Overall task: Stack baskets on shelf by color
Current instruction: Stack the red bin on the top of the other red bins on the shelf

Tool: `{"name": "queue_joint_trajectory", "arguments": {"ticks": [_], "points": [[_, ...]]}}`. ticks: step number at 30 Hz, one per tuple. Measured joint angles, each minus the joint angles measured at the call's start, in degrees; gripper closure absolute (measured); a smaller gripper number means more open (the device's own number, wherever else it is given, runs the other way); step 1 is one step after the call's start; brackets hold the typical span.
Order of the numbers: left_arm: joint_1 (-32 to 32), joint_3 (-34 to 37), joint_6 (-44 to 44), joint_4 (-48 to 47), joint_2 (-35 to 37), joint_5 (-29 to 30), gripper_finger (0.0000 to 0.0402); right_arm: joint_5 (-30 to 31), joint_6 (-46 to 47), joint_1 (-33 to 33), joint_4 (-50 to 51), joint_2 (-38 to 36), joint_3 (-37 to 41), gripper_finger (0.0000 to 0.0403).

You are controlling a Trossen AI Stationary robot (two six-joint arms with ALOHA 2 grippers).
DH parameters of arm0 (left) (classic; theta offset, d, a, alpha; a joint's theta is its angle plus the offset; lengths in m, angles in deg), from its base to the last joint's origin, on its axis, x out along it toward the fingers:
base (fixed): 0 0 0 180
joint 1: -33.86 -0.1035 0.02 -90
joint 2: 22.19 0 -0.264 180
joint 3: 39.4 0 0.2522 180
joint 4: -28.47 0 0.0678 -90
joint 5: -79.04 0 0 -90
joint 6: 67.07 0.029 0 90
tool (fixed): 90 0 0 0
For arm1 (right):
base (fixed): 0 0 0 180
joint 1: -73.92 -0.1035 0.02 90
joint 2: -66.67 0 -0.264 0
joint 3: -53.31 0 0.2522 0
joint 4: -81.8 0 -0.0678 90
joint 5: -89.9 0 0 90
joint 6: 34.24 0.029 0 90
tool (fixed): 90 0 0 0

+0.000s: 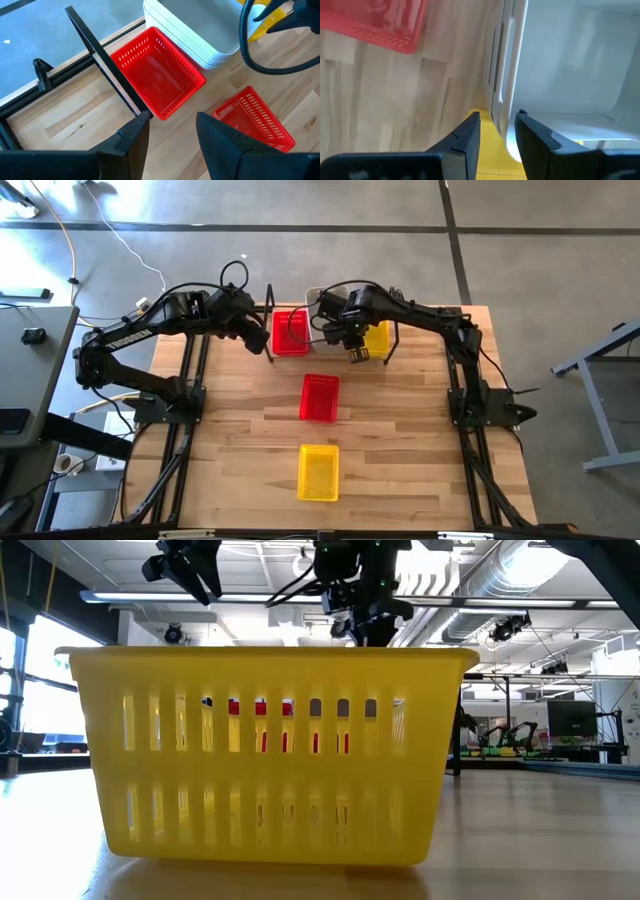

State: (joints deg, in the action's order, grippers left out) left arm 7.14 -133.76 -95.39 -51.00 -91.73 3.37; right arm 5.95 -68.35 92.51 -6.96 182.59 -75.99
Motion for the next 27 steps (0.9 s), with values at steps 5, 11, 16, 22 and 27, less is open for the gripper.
{"name": "queue_joint_trajectory", "arguments": {"ticks": [5,11,16,22,27], "points": [[0.0,0.0,0.0,0.0,0.0,0.0,0.0249,-0.1,3.9,0.0,0.0,0.0,0.0,0.0295],[0.0,0.0,0.0,0.0,0.0,0.0,0.0249,2.8,8.4,0.0,0.1,-0.1,-3.3,0.0295],[0.0,0.0,1.2,0.0,0.0,-0.2,0.0249,2.2,14.3,0.0,0.7,-0.1,-8.1,0.0295],[0.0,0.0,5.9,0.0,0.0,-2.8,0.0249,-3.9,23.7,-1.7,3.7,-0.2,-11.8,0.0295],[0.1,0.0,9.4,-0.1,0.0,-6.6,0.0249,-5.1,28.7,-4.7,5.1,-0.2,-12.0,0.0295]]}}
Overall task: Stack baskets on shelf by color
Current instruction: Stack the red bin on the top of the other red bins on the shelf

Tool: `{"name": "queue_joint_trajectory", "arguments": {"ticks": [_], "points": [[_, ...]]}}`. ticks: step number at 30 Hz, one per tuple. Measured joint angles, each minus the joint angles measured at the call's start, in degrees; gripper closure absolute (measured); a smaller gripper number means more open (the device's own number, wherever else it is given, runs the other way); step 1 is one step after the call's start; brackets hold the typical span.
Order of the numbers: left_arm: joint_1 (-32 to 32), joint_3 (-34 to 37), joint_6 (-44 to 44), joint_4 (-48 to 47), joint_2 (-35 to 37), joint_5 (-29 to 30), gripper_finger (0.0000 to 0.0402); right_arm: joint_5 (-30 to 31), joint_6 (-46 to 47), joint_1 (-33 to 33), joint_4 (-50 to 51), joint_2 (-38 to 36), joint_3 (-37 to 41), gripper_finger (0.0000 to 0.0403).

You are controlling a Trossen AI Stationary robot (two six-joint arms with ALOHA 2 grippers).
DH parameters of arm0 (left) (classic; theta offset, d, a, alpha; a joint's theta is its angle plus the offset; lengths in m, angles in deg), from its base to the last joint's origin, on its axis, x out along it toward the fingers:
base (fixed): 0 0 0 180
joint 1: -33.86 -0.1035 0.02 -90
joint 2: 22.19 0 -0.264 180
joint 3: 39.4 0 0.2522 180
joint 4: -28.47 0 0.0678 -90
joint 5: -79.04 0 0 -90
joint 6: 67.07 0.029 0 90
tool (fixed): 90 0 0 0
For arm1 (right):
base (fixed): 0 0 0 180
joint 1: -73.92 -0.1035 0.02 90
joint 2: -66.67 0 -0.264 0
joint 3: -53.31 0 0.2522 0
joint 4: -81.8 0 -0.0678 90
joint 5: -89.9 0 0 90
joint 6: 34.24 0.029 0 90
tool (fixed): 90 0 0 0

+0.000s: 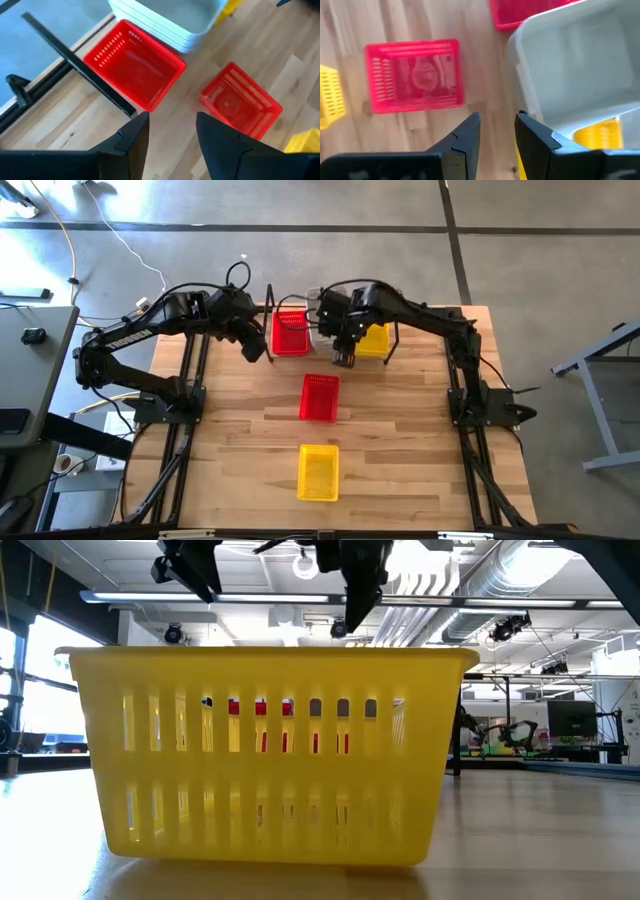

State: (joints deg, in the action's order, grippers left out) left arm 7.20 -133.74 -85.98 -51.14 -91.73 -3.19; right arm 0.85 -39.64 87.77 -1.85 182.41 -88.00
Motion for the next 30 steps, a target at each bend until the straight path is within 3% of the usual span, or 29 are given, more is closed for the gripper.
{"name": "queue_joint_trajectory", "arguments": {"ticks": [7,16,22,30], "points": [[2.4,1.9,2.6,-0.7,0.0,-3.1,0.0249,3.3,8.2,-4.1,4.0,0.0,0.0,0.0295],[7.5,7.0,-3.0,-0.3,0.0,-3.0,0.0249,8.2,16.4,-8.1,7.4,0.0,0.0,0.0295],[12.5,10.3,0.3,2.3,0.0,-2.9,0.0249,8.9,21.3,-8.7,7.4,0.0,0.0,0.0295],[20.3,12.7,7.2,10.4,0.0,-2.9,0.0249,18.1,26.4,-8.6,7.4,0.0,0.0,0.0295]]}}
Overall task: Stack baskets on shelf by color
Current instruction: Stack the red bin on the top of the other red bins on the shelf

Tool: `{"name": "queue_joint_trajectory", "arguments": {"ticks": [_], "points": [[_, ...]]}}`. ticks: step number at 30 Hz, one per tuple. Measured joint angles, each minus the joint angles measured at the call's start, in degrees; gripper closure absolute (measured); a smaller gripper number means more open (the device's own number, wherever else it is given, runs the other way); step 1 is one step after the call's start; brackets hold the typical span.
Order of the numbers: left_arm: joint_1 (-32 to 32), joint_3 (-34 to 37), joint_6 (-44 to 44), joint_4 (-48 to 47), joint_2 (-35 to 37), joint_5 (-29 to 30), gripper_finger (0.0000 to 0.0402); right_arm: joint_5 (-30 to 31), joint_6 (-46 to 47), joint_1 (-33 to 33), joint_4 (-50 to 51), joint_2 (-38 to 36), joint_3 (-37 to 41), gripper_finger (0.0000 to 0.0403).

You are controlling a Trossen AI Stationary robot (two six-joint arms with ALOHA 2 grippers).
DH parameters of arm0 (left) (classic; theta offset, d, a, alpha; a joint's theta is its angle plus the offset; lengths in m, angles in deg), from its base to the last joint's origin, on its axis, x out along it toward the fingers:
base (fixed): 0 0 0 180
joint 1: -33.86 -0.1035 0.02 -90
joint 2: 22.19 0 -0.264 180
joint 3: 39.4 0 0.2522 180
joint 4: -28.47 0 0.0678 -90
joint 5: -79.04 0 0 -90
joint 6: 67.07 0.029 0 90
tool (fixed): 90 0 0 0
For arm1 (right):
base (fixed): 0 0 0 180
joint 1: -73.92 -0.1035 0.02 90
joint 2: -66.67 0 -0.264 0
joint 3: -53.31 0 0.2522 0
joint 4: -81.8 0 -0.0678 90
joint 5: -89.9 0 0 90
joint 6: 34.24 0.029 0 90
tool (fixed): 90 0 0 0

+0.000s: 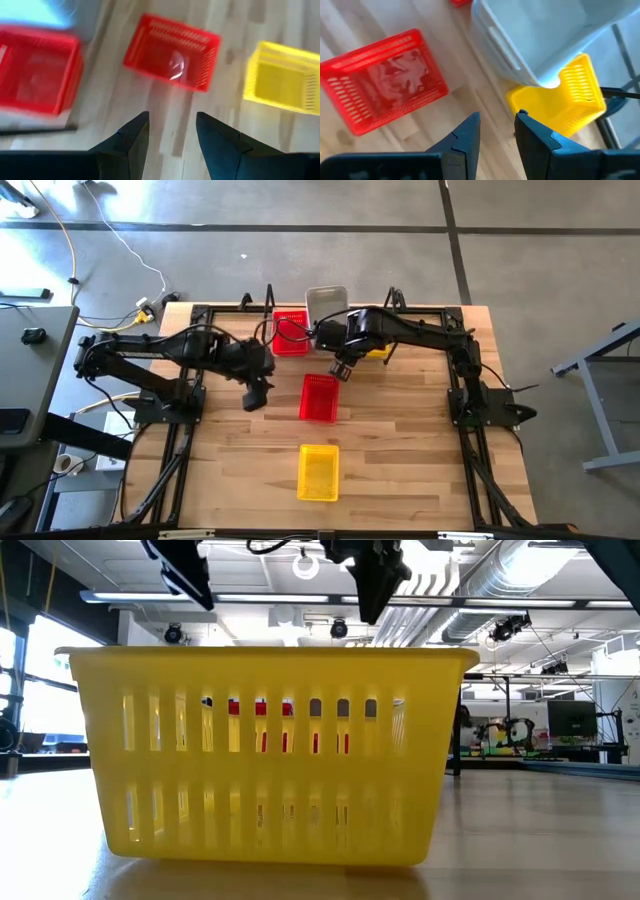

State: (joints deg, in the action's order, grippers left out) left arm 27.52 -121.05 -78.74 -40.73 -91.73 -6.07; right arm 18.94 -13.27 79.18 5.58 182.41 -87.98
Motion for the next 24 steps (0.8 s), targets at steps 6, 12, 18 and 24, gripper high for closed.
{"name": "queue_joint_trajectory", "arguments": {"ticks": [6,12,18,24], "points": [[3.9,1.7,2.0,7.6,0.0,0.0,0.0249,3.8,0.2,1.3,0.0,-0.4,0.0,0.0295],[5.7,2.6,4.0,13.9,-1.4,0.3,0.0249,8.6,-0.4,3.4,0.0,-3.9,0.0,0.0295],[5.7,2.6,5.5,20.2,-6.3,0.2,0.0249,7.4,-1.6,5.6,0.0,-6.7,0.0,0.0295],[5.7,2.6,7.4,22.7,-12.6,0.0,0.0249,7.2,-2.4,6.8,0.0,-7.1,0.0,0.0295]]}}
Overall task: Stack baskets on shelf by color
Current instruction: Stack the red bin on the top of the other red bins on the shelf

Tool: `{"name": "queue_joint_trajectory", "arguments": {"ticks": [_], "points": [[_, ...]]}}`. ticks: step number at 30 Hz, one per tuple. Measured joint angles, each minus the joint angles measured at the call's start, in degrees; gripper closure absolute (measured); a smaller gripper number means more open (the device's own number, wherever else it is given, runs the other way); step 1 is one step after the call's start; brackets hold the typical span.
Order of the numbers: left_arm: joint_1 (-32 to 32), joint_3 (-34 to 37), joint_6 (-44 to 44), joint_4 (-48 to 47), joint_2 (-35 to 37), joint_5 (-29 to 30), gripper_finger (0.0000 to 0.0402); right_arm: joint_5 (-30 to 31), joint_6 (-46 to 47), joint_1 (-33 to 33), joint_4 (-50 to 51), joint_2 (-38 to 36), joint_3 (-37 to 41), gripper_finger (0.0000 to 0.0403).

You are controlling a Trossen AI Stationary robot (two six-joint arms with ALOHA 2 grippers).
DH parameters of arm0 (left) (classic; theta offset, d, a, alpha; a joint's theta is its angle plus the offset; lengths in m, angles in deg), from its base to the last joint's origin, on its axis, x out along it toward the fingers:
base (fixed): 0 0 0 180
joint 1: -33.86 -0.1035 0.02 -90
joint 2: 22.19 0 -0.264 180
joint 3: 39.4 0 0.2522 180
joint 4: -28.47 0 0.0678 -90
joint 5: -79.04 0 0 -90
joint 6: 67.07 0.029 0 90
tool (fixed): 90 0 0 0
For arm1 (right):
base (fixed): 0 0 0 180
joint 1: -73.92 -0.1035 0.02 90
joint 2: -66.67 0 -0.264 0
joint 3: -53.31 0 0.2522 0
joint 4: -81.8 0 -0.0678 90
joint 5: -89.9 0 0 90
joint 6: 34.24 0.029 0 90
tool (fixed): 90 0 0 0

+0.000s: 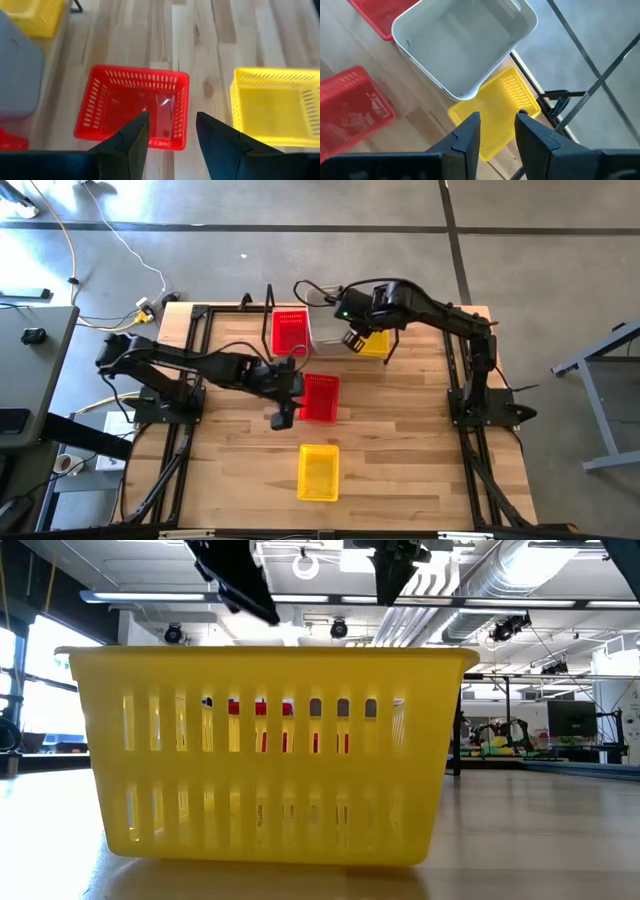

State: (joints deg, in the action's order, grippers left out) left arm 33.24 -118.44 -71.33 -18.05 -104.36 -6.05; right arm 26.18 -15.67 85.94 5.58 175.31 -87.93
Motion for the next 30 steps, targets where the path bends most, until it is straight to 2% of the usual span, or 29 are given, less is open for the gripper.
{"name": "queue_joint_trajectory", "arguments": {"ticks": [11,21,30], "points": [[0.5,0.0,3.0,3.0,-10.5,-4.1,0.0249,0.1,-2.1,0.3,0.0,0.0,0.0,0.0295],[2.2,-0.1,3.1,4.5,-17.2,-4.1,0.0249,0.0,-2.1,0.4,0.0,0.0,0.0,0.0295],[2.4,-0.1,3.0,4.5,-21.3,-1.7,0.0257,-0.2,-2.0,0.4,0.0,0.0,0.0,0.0295]]}}
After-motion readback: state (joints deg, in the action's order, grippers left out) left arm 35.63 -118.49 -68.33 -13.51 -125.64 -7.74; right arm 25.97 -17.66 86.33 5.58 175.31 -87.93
